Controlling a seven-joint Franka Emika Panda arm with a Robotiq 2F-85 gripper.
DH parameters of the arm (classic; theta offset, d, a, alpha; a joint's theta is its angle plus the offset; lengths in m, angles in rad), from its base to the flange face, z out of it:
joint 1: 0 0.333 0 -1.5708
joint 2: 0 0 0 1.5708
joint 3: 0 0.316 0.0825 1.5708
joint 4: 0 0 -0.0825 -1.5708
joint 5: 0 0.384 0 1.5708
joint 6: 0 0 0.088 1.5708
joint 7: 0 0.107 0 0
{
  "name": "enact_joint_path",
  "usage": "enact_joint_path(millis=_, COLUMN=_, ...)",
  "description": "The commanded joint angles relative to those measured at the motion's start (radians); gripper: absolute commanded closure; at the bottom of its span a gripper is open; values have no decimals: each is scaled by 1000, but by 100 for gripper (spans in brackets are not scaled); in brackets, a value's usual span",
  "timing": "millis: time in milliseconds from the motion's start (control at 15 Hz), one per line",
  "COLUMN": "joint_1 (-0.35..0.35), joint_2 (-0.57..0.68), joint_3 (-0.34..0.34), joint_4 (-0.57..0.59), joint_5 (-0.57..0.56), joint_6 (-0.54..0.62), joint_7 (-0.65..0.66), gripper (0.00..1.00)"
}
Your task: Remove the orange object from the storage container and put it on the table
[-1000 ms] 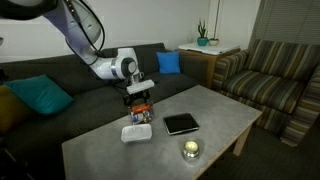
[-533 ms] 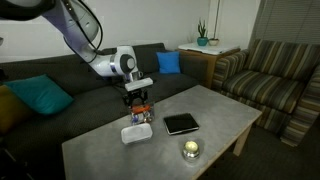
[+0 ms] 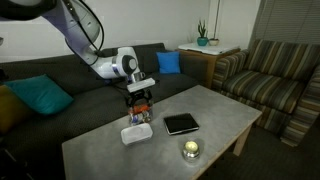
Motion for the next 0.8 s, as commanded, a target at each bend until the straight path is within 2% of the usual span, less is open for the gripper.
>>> enact_joint_path(millis=0, joint_1=-21, joint_2=1, joint_3=7, joint_4=-17, joint_5=-10, joint_6=76, joint_7=12, gripper=0)
enact_joint_path(millis=333, joint_1=-64, joint_2=5, joint_3=47, joint_4=-36, joint_5=11, joint_6=188, joint_7=-18, gripper=0)
enact_joint_path(millis=733, joint_1=-99, joint_2=5, joint_3=107, joint_4=-62, joint_5=24, joint_6=239, joint_7=-69, gripper=0)
